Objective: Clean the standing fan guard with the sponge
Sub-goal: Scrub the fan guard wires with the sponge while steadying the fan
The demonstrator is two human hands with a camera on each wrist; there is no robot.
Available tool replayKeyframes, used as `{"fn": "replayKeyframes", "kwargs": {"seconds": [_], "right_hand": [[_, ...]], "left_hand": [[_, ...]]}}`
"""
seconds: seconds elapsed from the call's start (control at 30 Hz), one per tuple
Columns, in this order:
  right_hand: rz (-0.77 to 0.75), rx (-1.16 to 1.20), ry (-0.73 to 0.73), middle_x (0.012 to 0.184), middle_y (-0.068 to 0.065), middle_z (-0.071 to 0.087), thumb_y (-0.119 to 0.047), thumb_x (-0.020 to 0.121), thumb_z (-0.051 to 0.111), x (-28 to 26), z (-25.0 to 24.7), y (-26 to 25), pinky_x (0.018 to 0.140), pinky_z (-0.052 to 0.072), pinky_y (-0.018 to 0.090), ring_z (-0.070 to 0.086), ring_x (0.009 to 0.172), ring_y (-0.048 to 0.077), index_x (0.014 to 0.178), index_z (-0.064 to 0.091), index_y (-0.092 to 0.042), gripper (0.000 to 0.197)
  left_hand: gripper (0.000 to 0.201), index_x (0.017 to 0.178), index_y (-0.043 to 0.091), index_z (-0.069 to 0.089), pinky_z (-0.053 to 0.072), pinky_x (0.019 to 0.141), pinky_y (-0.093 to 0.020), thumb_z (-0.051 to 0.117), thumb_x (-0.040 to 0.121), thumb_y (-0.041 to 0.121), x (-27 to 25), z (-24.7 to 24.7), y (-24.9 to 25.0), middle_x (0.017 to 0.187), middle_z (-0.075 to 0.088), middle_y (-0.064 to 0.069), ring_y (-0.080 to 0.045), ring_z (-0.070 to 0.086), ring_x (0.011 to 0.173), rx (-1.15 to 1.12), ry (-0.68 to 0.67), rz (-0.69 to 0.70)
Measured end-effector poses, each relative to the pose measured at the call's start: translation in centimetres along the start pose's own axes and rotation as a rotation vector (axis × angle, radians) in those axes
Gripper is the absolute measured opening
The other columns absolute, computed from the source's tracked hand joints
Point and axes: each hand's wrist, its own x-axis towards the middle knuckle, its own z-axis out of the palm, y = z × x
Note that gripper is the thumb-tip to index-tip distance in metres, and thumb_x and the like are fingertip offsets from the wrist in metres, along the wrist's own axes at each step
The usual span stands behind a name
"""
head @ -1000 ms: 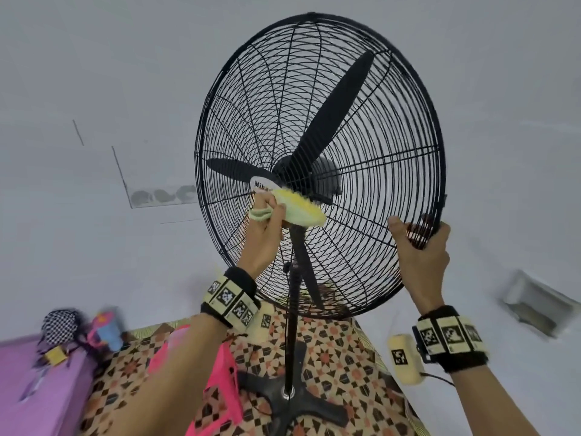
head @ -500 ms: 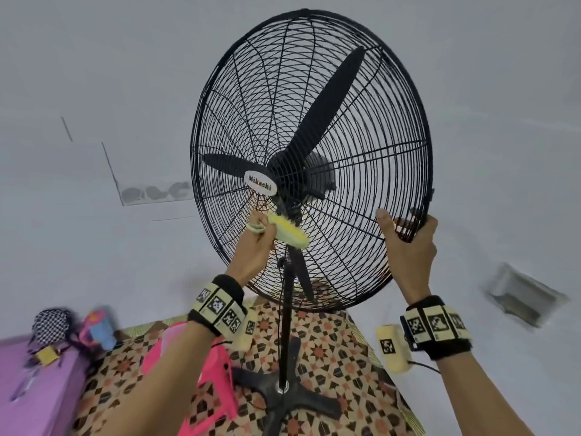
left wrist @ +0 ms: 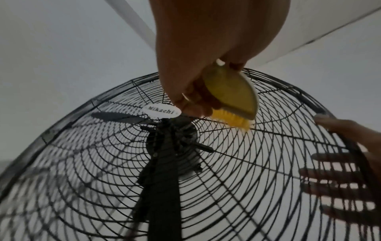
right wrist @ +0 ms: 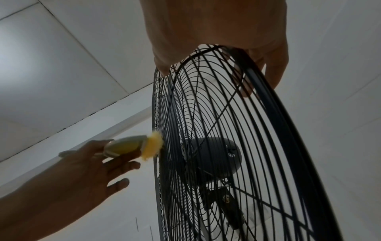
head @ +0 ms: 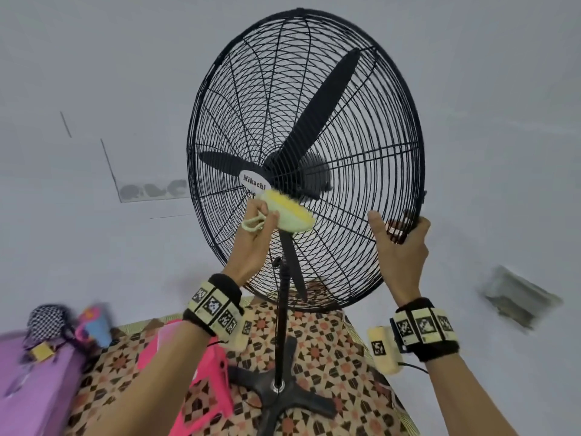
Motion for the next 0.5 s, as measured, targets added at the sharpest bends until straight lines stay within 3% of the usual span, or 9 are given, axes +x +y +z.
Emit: {"fn": "replayKeyframes", "kwargs": {"seconds": [0.1,0.23,0.33,0.4,0.5], "right_hand": [[0.004,0.005,-0.01,0.117,-0.002,0.067,-0.069,0.08,0.073,0.0,0.0,0.0,0.077,0.046,0.01,0.066,0.102,0.011,0.128,0.045,-0.02,0.074],[0.011,0.009,0.002,0.116,-0.003,0.067,-0.066,0.082,0.074,0.3,-0.4,0.0,0.072,0.045,0.003,0.065,0.1,0.008,0.128,0.045,-0.018,0.073],[-0.003,-0.003,0.006,0.115,-0.003,0.067,-0.067,0.081,0.074,-0.1,0.0,0.0,0.079,0.048,0.016,0.066,0.101,0.011,0.127,0.045,-0.019,0.072],[-0.01,-0.013,0.001,0.115,-0.002,0.068,-0.067,0.081,0.074,-0.4,0.2,-0.1,0.08,0.049,0.018,0.066,0.102,0.013,0.127,0.045,-0.02,0.071],[-0.012,-0.01,0.003,0.116,-0.002,0.069,-0.067,0.081,0.075,-0.3,0.2,-0.2,0.08,0.048,0.015,0.066,0.103,0.013,0.127,0.045,-0.021,0.071]], "left_hand": [[0.025,0.111,0.005,0.037,0.048,0.077,-0.036,0.042,0.111,0.029,0.4,0.8,-0.4,0.114,0.048,-0.027,-0.023,0.05,0.093,-0.01,-0.001,-0.049],[0.016,0.104,0.008,0.038,0.042,0.061,-0.037,0.039,0.113,0.022,0.2,-0.4,-1.8,0.094,0.049,-0.011,-0.019,0.041,0.07,0.164,-0.086,-0.144],[0.015,0.101,0.011,0.038,0.043,0.068,-0.03,0.041,0.113,0.02,0.4,-0.6,-0.4,0.096,0.045,-0.009,-0.016,0.043,0.078,0.086,-0.047,-0.071],[0.015,0.1,0.012,0.037,0.041,0.069,-0.024,0.042,0.112,0.02,0.4,0.1,0.3,0.095,0.041,-0.005,-0.01,0.041,0.079,0.014,0.017,0.001],[0.015,0.098,0.018,0.037,0.037,0.064,-0.033,0.043,0.111,0.023,-0.2,0.5,-0.7,0.09,0.04,-0.003,-0.012,0.038,0.074,0.056,0.021,-0.025]]}}
